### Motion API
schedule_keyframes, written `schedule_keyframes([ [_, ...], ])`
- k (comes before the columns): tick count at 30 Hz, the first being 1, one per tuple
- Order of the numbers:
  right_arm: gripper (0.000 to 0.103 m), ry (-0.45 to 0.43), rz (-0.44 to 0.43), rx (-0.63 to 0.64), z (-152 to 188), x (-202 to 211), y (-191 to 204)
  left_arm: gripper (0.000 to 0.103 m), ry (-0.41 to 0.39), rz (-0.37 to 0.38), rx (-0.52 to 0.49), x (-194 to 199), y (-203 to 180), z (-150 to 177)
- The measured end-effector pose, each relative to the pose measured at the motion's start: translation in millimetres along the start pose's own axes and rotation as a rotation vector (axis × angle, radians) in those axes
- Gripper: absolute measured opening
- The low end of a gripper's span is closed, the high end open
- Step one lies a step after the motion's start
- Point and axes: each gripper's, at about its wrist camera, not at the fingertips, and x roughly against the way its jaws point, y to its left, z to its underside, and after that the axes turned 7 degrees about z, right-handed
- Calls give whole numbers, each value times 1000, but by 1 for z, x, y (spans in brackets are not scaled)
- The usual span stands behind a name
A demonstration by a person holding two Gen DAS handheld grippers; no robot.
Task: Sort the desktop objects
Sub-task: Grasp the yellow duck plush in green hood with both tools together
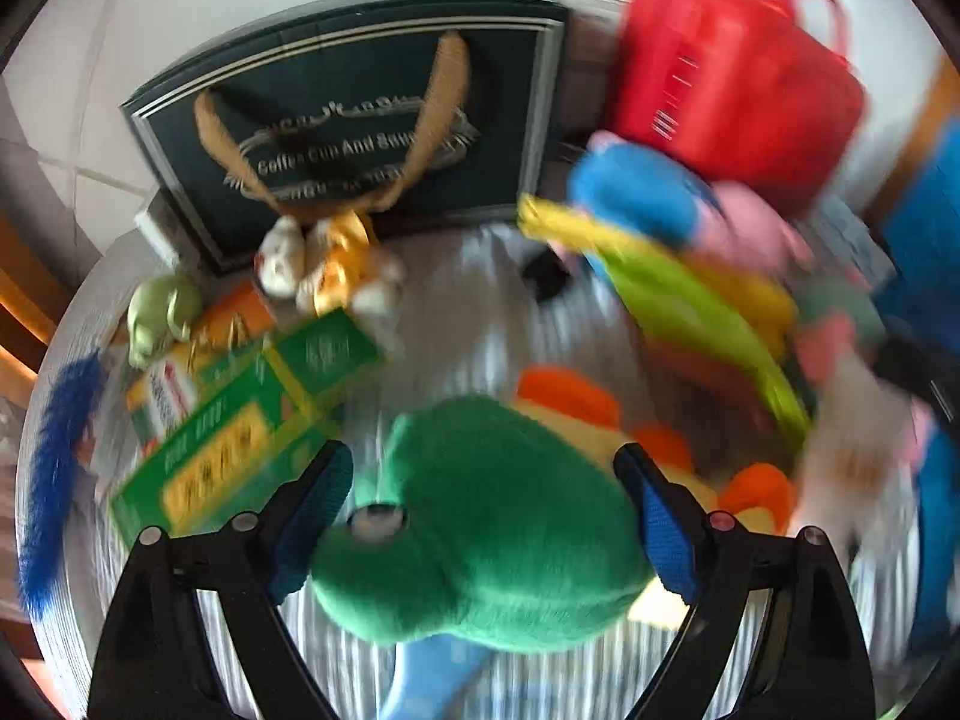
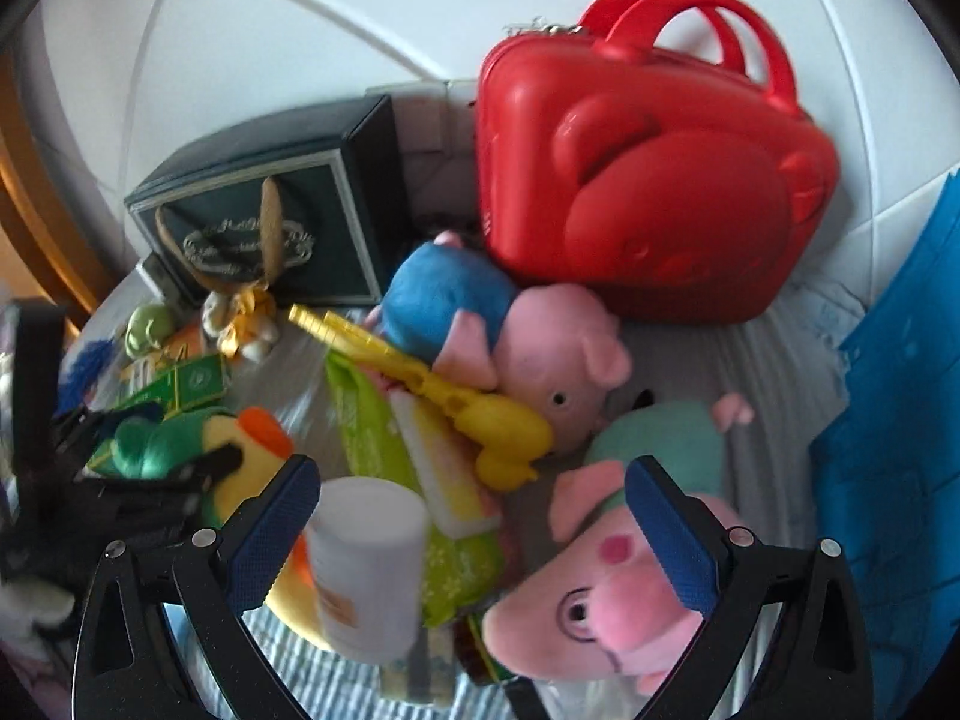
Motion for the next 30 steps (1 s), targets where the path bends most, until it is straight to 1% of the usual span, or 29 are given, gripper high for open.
schedule_keyframes([
  [1,103,6,-15,3,5,-1,4,90,-7,-20,-10,6,-1,12],
  [2,103,10,-33,13,12,0,10,90,-18,-50,-17,14,1,30],
  [3,103,16,-41,29,18,-1,16,90,-19,-55,-10,19,3,39],
  [5,103,12,-36,76,32,3,29,91,2,-38,32,29,16,62],
  [8,103,25,-31,119,51,9,42,91,23,-46,25,40,22,81],
  [9,103,24,-44,122,59,14,44,91,19,-51,14,44,20,84],
  [11,103,5,-59,108,68,28,46,91,-14,-57,-17,58,15,90],
  [13,103,-24,-100,72,79,46,46,91,-51,-51,-41,69,13,94],
  [15,103,-38,-138,31,90,56,49,91,-69,-41,-63,70,13,92],
  [18,103,-28,-177,-25,104,59,54,91,-59,-15,-103,64,10,90],
  [21,103,6,-200,-74,112,51,59,91,-29,-22,-143,54,7,90],
  [24,103,31,-204,-76,117,41,68,91,-11,-22,-159,46,7,89],
  [25,101,39,-202,-77,118,38,70,91,-5,-20,-160,43,8,89],
  [26,92,49,-207,-75,119,33,73,91,0,-16,-160,40,9,87],
  [28,81,79,-223,-75,120,24,78,91,13,10,-157,34,11,86],
  [30,80,103,-235,-73,122,16,83,91,25,17,-155,28,11,87],
])
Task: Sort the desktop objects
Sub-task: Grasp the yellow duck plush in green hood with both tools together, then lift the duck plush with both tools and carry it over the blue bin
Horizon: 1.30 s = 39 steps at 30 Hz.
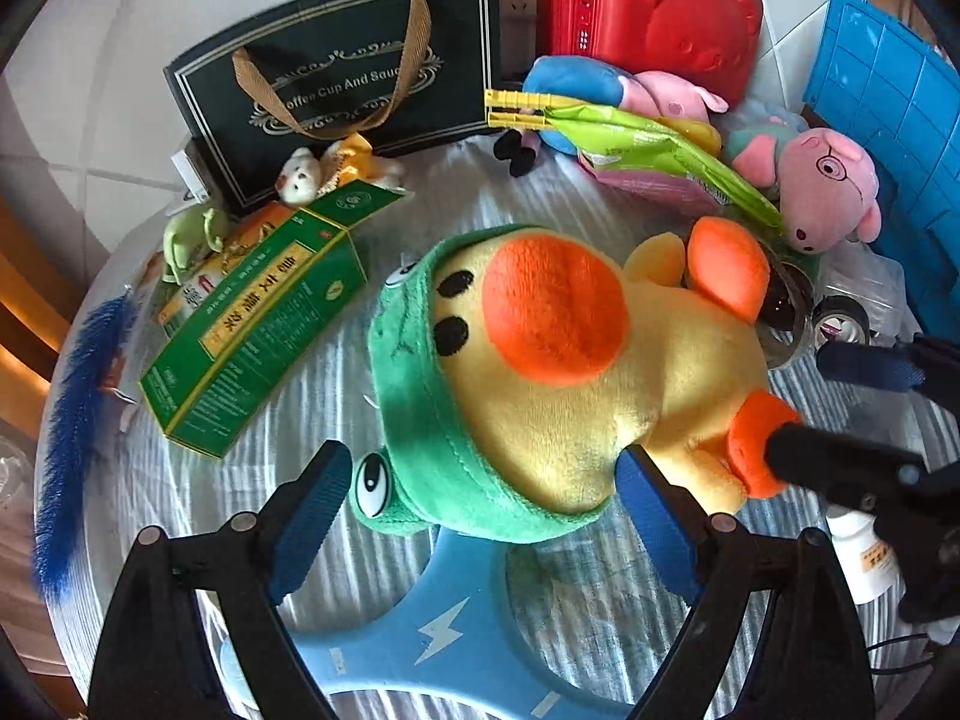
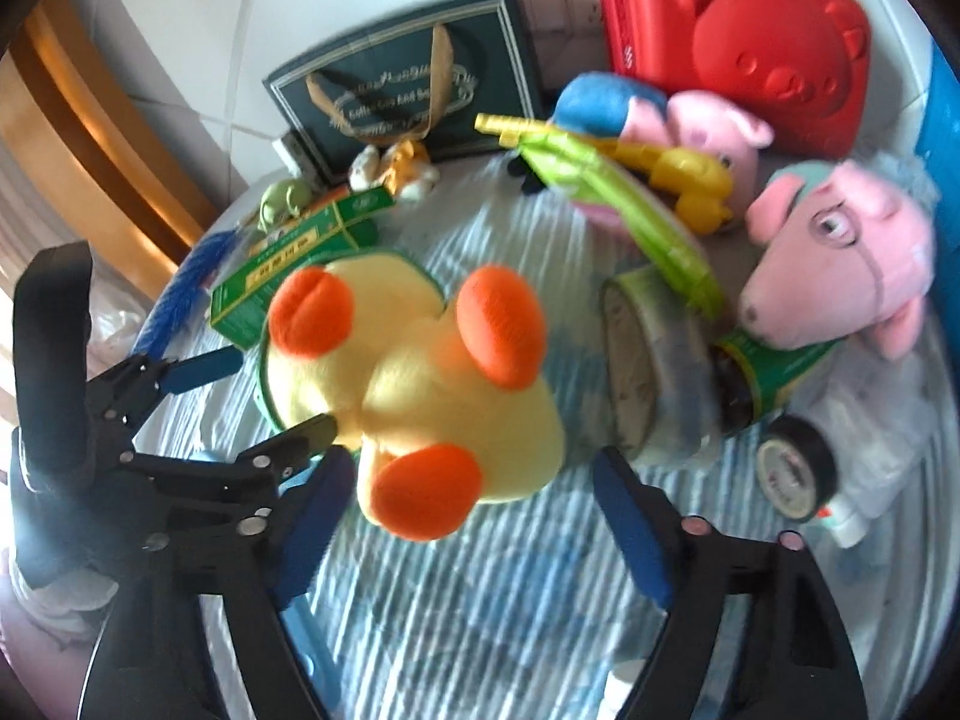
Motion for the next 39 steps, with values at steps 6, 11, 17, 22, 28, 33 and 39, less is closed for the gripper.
schedule_keyframes([
  [6,58,33,-12,19,3,-18,4,91,20,-9,-23,-16,-6,5],
  [11,50,44,-15,45,2,-23,9,91,36,-16,-34,-23,-8,5],
  [17,50,54,-26,29,3,-26,4,91,51,-43,-43,-33,-12,4],
  [22,31,68,13,81,6,-30,6,79,28,-29,-11,-38,-17,9],
  [28,30,8,59,152,8,-11,9,73,-48,-37,21,-21,-30,16],
  [33,30,-58,69,202,11,20,10,73,-126,-48,46,8,-43,20],
  [39,30,-145,68,227,16,75,8,73,-212,-46,54,53,-57,17],
])
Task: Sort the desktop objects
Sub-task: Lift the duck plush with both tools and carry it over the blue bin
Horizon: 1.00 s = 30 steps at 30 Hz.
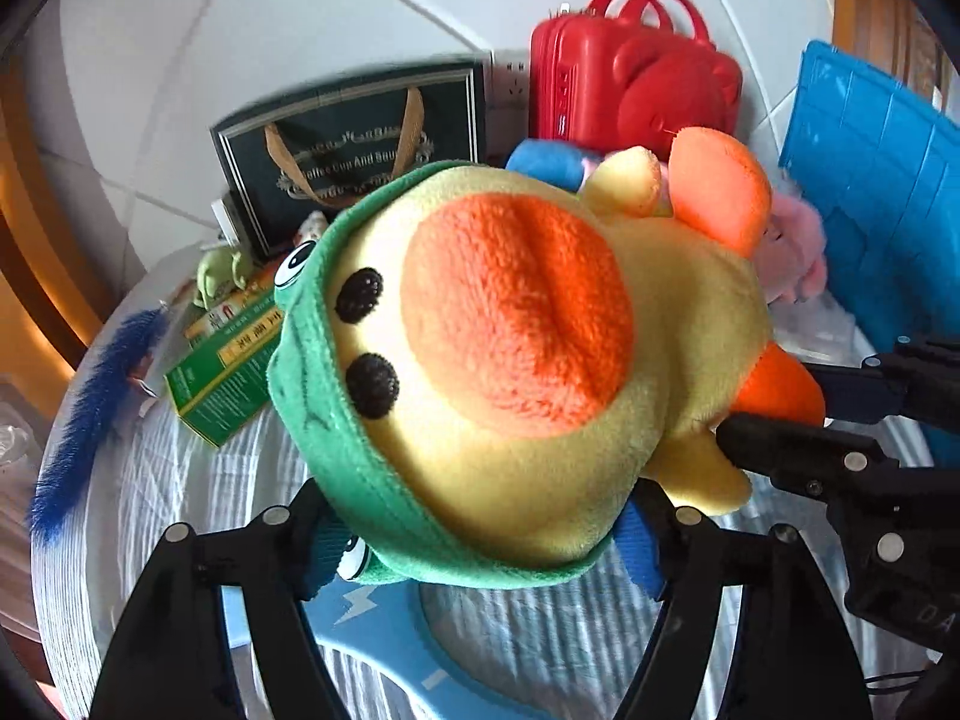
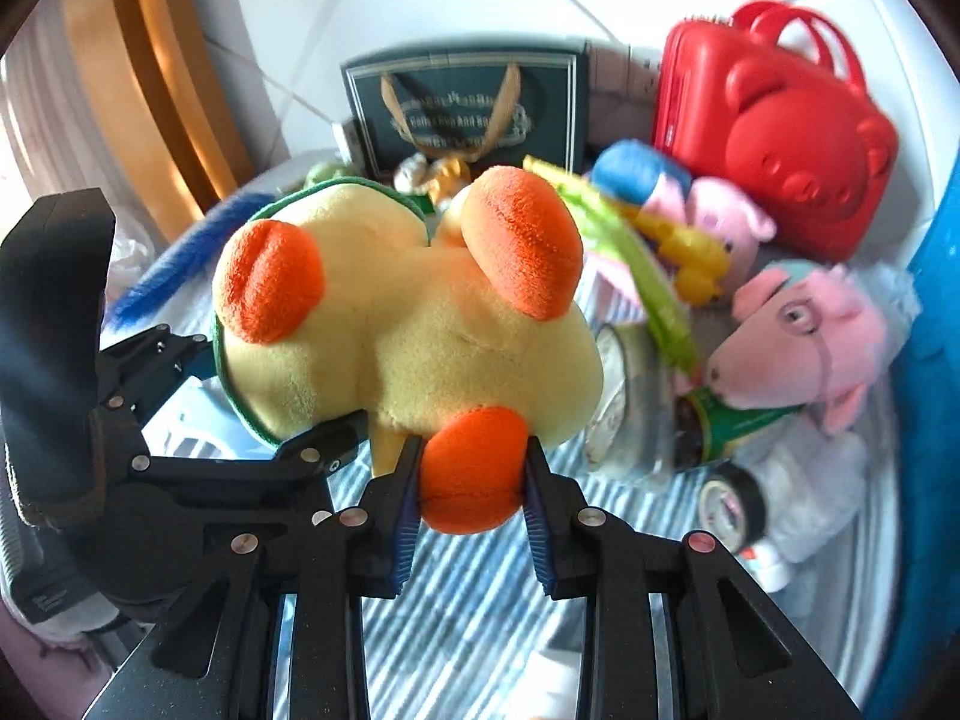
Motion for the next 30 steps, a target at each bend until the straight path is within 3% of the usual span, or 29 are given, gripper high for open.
schedule_keyframes([
  [7,30,-98,27,11,-1,64,-1,73,-106,10,-8,60,-31,-8],
  [14,30,-193,64,-3,20,132,-15,73,-186,23,-51,114,-78,-9],
  [30,31,-353,155,-98,81,249,-94,73,-315,89,-180,184,-205,-15],
])
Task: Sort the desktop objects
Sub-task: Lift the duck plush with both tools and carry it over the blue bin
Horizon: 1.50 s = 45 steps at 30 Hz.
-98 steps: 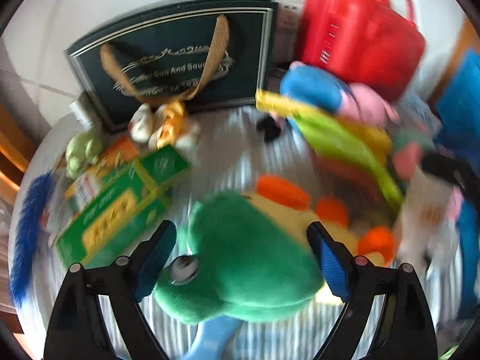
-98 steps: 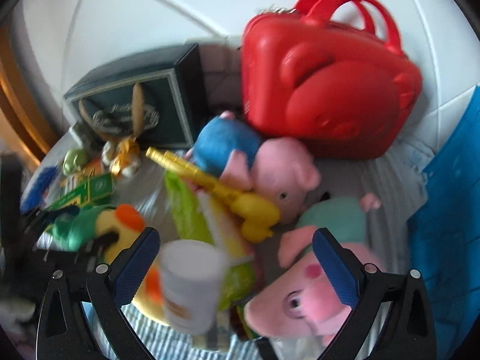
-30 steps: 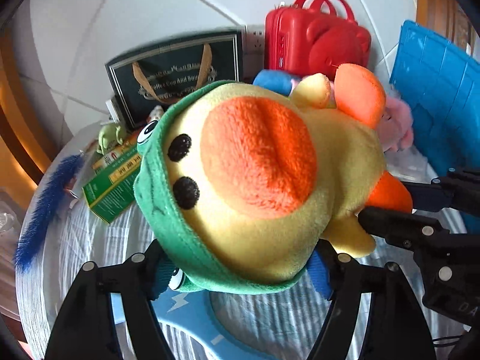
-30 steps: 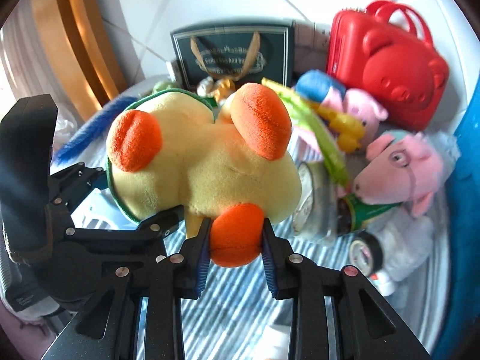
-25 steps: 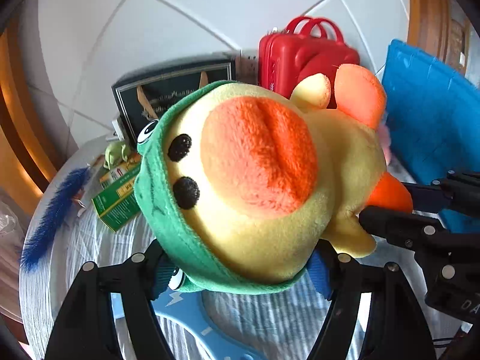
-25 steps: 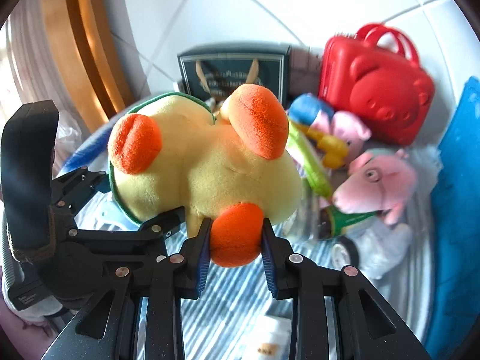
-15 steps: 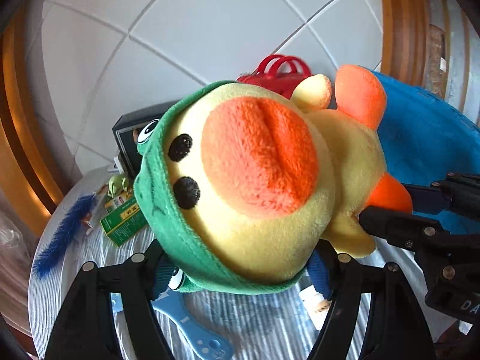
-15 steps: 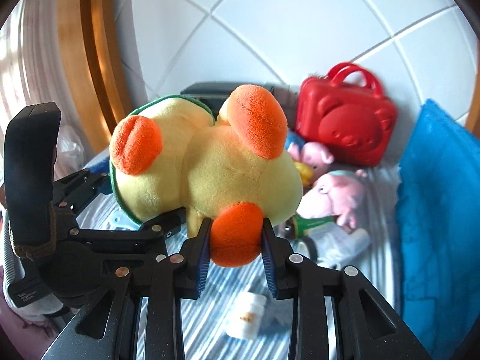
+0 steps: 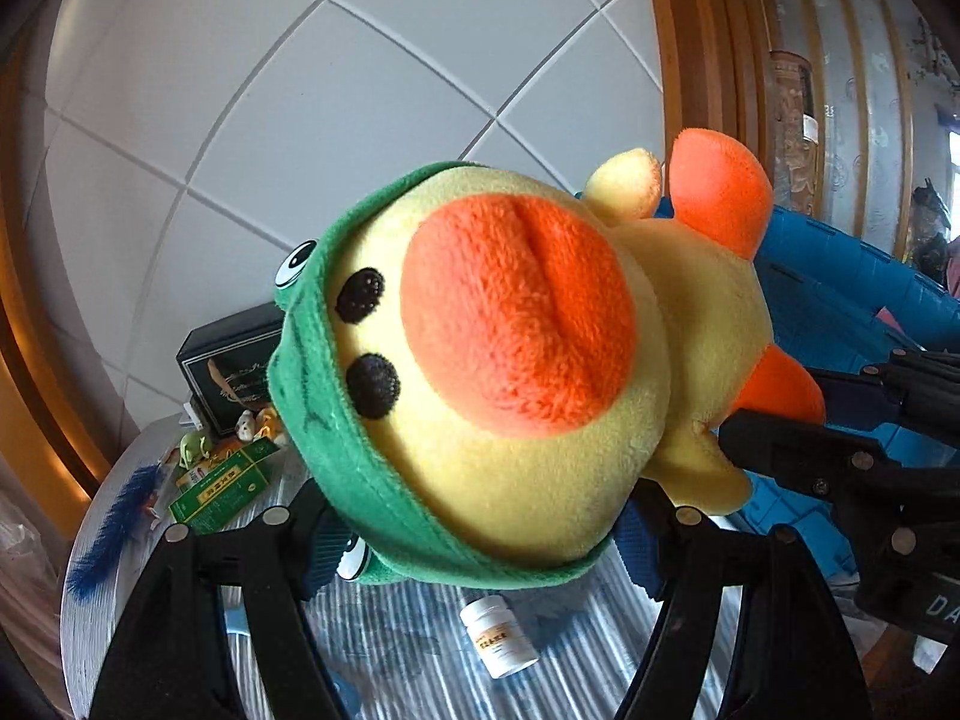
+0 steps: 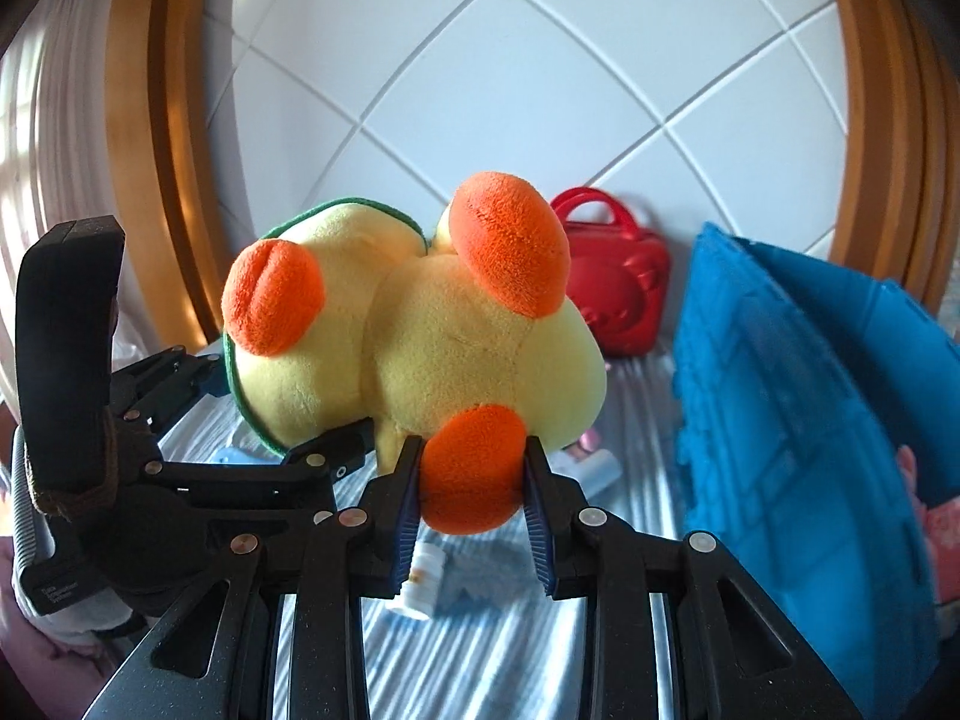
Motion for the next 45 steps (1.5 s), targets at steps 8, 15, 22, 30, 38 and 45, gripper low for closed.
schedule_keyframes([
  [8,31,-58,65,-22,4,42,-63,73,-50,33,-67,6,-81,-32],
  [15,31,-78,105,-37,-4,79,-141,73,-56,68,-134,-3,-159,-79],
  [22,31,-70,150,-34,-27,92,-229,74,-5,111,-153,-42,-232,-140],
  [30,31,86,100,-62,-64,51,-334,74,204,148,-114,-130,-286,-202],
  [38,31,320,46,-123,-57,-13,-397,74,443,145,-96,-232,-318,-206],
  [45,31,431,16,-206,-47,-69,-441,74,567,154,-55,-298,-324,-197],
])
